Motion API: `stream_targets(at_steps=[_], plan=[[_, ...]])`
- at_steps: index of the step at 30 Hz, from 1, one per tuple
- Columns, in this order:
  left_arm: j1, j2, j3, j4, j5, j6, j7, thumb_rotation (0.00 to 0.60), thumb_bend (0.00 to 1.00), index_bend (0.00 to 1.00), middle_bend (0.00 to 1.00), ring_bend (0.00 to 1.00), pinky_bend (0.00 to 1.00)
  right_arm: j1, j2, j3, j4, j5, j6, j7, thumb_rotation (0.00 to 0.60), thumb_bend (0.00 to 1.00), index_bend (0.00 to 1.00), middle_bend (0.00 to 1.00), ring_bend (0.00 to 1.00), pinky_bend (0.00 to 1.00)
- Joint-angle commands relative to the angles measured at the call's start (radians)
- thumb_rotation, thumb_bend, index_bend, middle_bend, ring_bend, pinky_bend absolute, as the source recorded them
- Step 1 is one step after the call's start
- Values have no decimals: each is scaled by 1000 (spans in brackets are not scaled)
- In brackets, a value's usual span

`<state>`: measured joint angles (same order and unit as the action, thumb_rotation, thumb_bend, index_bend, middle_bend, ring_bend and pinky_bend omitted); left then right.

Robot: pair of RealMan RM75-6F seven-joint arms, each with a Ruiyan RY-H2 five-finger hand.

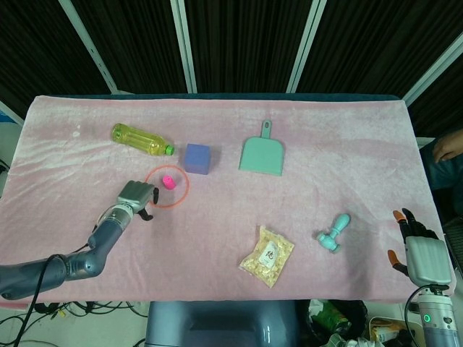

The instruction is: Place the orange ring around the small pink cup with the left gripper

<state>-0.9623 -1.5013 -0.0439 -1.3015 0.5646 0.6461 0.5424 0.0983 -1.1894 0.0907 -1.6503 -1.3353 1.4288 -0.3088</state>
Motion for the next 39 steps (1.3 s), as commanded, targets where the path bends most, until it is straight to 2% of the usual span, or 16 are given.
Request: stream_targets(at_steps=[1, 4, 8, 13, 16, 19, 20, 22, 24, 27, 29, 34, 39], plan=[[-4, 18, 1, -25, -2, -7, -9, 600, 90, 253, 920, 949, 910, 0, -1, 0, 1, 0, 0, -2, 600, 246, 135, 76, 234, 342], [-6, 50, -2, -74, 9, -10, -21, 600, 89, 260, 920, 949, 910, 1, -2, 0, 1, 0, -1, -3, 600, 246, 135, 76, 234, 342], [3, 125, 3, -204, 58, 25, -28, 600, 100, 288, 920, 949, 910, 1, -2, 0, 1, 1, 0, -3, 600, 247, 136, 76, 234, 342], [47, 252, 10, -433, 178, 136, -38, 600, 102, 306, 912, 941, 910, 1, -3, 0, 1, 2, 1, -7, 600, 247, 135, 76, 234, 342], [94, 314, 16, -542, 281, 221, -57, 600, 113, 306, 863, 887, 883, 0, -3, 1, 1, 2, 3, -8, 600, 247, 135, 76, 234, 342], [159, 362, 39, -630, 410, 335, -65, 600, 122, 305, 739, 758, 781, -1, -4, 0, 0, 0, 4, -9, 600, 247, 135, 76, 234, 341], [190, 376, 51, -658, 459, 383, -70, 600, 122, 304, 683, 697, 720, 0, -4, 1, 0, 0, 5, -9, 600, 246, 135, 76, 234, 342], [237, 394, 75, -691, 532, 448, -79, 600, 117, 284, 534, 508, 572, 0, -4, 1, 1, -1, 6, -8, 600, 246, 135, 76, 234, 342], [286, 413, 102, -717, 587, 514, -82, 600, 105, 248, 343, 268, 422, 0, -3, 2, 2, -2, 6, -7, 600, 246, 135, 76, 234, 342], [380, 432, 150, -727, 701, 648, -75, 600, 79, 207, 184, 73, 255, 1, -3, 2, 2, -3, 5, -4, 600, 246, 135, 76, 234, 342], [445, 424, 174, -700, 773, 741, -85, 600, 58, 185, 133, 15, 188, 1, -3, 0, 3, -7, 5, -3, 600, 247, 135, 76, 234, 342], [588, 388, 202, -583, 858, 903, -209, 600, 30, 140, 52, 0, 60, 0, -2, -1, 2, -11, 6, -1, 600, 247, 135, 76, 234, 342], [671, 382, 209, -468, 838, 934, -337, 600, 15, 136, 46, 0, 48, 0, -1, -2, 1, -11, 6, 0, 600, 247, 135, 76, 234, 342]])
